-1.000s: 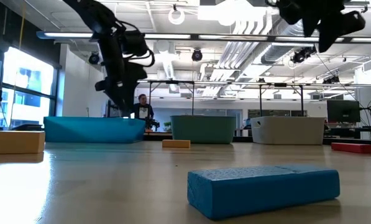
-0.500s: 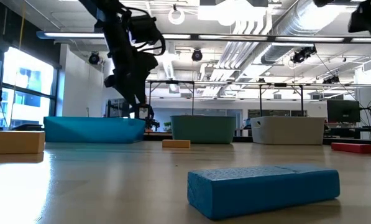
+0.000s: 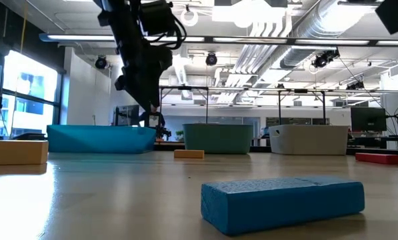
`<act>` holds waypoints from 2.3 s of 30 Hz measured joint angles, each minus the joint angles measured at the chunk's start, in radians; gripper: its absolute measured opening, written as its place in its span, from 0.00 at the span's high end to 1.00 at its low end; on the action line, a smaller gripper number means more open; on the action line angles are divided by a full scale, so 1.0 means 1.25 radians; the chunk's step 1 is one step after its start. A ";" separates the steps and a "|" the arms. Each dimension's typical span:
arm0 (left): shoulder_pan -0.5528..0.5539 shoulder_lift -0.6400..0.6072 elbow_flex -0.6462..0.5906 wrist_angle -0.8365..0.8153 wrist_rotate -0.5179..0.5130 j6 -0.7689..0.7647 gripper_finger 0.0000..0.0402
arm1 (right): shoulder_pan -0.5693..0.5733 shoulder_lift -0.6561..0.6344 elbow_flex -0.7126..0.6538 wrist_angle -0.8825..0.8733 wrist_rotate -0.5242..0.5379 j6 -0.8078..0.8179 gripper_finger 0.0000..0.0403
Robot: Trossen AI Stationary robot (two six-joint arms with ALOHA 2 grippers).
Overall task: Sort & place blocks by color
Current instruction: Put the blue block into the green bin
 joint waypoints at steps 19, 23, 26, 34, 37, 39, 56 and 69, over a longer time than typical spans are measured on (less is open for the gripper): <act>-0.062 0.000 0.000 -0.006 -0.007 0.000 0.51 | -0.001 0.134 0.000 0.021 0.008 -0.121 0.47; -0.072 0.000 0.000 -0.006 -0.014 0.000 0.51 | -0.006 0.152 -0.012 0.038 -0.001 -0.121 0.47; -0.078 0.000 0.000 -0.006 -0.016 0.000 0.51 | -0.006 0.153 -0.038 0.065 -0.009 -0.117 0.47; -0.079 0.000 0.000 -0.006 -0.022 0.000 0.51 | -0.007 0.150 -0.076 0.119 -0.046 -0.101 0.57; -0.079 0.000 0.000 -0.006 -0.024 0.000 0.51 | -0.007 0.149 -0.082 0.131 -0.056 -0.100 0.69; -0.078 0.000 0.000 -0.006 -0.028 0.001 0.51 | -0.009 0.149 -0.079 0.130 -0.056 -0.100 0.73; 0.009 0.000 0.001 0.042 -0.046 0.041 0.51 | -0.170 0.077 -0.058 0.123 0.042 -0.182 0.73; 0.119 0.000 0.001 0.168 -0.040 0.121 0.51 | -0.546 -0.057 -0.057 0.164 0.175 -0.423 0.73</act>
